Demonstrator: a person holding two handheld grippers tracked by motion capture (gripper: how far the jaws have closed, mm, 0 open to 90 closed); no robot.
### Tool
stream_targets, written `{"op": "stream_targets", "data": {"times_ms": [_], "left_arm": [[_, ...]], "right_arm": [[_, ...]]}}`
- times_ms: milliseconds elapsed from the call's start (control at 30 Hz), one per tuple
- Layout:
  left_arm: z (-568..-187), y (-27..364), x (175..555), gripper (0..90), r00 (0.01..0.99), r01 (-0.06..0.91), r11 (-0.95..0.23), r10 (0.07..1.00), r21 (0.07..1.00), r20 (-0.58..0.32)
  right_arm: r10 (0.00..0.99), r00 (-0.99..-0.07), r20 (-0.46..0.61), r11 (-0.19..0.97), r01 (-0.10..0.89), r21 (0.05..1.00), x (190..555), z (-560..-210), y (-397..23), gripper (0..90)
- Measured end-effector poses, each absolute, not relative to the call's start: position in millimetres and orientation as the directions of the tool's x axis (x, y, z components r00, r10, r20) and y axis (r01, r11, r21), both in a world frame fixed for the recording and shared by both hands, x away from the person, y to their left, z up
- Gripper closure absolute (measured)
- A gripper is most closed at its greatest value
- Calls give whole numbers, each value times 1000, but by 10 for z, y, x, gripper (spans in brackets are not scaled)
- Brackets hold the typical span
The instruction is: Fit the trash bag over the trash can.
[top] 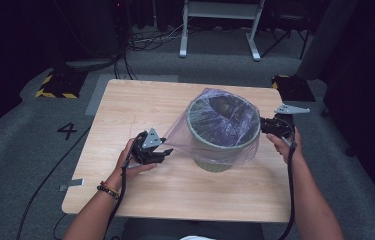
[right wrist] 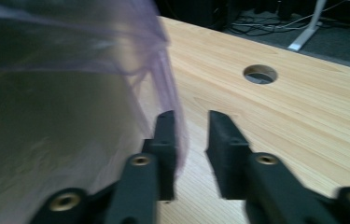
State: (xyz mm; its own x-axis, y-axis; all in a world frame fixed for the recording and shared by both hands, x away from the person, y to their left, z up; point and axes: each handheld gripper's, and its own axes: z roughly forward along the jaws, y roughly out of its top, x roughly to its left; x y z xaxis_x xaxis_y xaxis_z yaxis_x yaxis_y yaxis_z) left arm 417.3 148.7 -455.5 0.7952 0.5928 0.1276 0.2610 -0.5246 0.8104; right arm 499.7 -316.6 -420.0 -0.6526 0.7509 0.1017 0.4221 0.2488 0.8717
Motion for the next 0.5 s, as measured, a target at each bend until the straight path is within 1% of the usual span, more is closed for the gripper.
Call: {"op": "stream_targets", "data": {"times_ms": [33, 167, 233, 267, 333, 367, 433, 500], "left_arm": [[-4539, 1504, 4151, 373, 797, 261, -513, 592, 818, 117], [-4470, 1565, 4056, 227, 803, 255, -478, 589, 840, 92], [-4423, 1592, 3988, 184, 803, 259, -455, 592, 852, 72], [-4402, 1607, 3961, 170, 809, 255, -447, 584, 858, 64], [-4359, 1628, 3893, 164, 819, 273, -407, 574, 872, 12], [-4342, 1631, 3862, 164, 824, 268, -400, 567, 876, 7], [-4295, 1621, 3762, 164, 825, 236, -400, 564, 886, 35], [-4254, 1623, 3708, 163, 826, 234, -389, 563, 891, 29]], "right_arm": [[762, -640, 94, 249, 424, 870, 4986, -4189, -3189, 588], [765, -638, 86, 241, 407, 881, 4910, -4127, -3268, 495], [766, -638, 76, 245, 400, 883, 4854, -4085, -3300, 456], [764, -642, 70, 247, 390, 887, 4830, -4067, -3314, 442], [771, -634, 61, 241, 380, 893, 4779, -4031, -3337, 401], [771, -634, 62, 236, 374, 897, 4756, -4012, -3350, 390], [771, -633, 61, 226, 363, 904, 4715, -3974, -3373, 357], [765, -641, 61, 221, 351, 910, 4667, -3923, -3390, 335]]}}
